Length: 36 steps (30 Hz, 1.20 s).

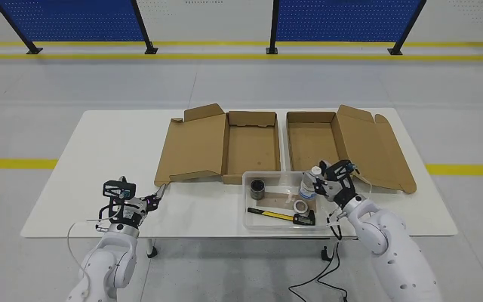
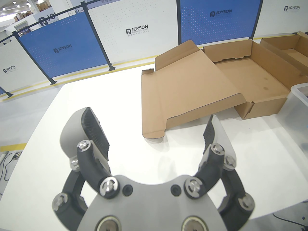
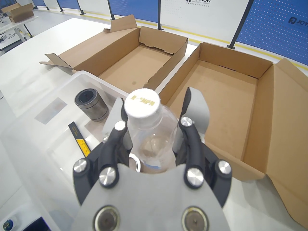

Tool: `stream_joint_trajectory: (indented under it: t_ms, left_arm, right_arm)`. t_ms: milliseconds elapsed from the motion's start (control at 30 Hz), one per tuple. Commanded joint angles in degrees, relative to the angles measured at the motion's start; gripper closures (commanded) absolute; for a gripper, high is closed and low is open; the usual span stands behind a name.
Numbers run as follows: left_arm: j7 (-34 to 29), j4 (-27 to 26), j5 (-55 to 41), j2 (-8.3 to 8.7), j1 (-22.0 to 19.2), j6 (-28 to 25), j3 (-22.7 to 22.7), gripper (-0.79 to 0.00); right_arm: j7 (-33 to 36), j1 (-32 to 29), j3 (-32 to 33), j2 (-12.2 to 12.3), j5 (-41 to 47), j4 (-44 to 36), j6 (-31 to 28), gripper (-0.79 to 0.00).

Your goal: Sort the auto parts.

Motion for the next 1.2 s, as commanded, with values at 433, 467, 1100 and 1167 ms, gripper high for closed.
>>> stream_joint_trajectory:
  t_ms: [433,467,1100,1167]
  left_arm:
    - [0.0,0.0,0.0,0.0,0.0,0.0,0.0,-0.785]
    - [0.0,0.0,0.0,0.0,0.0,0.0,0.0,-0.785]
    - [0.0,0.0,0.0,0.0,0.0,0.0,0.0,-0.785]
    - [0.0,0.0,0.0,0.0,0.0,0.0,0.0,-0.785]
  right_arm:
    - [-0.3,2.2,-2.0,-0.2,-1.0,2.5,-0.1,-0.376]
    - [-0.3,2.2,-1.9,-0.2,-1.0,2.5,-0.1,-0.385]
    - [4.5,-1.8,2.9,1.0,1.2,-4.7,-1.9,-0.57]
    - [5.1,-1.4,2.7,1.0,0.8,-4.6,-1.9,-0.585]
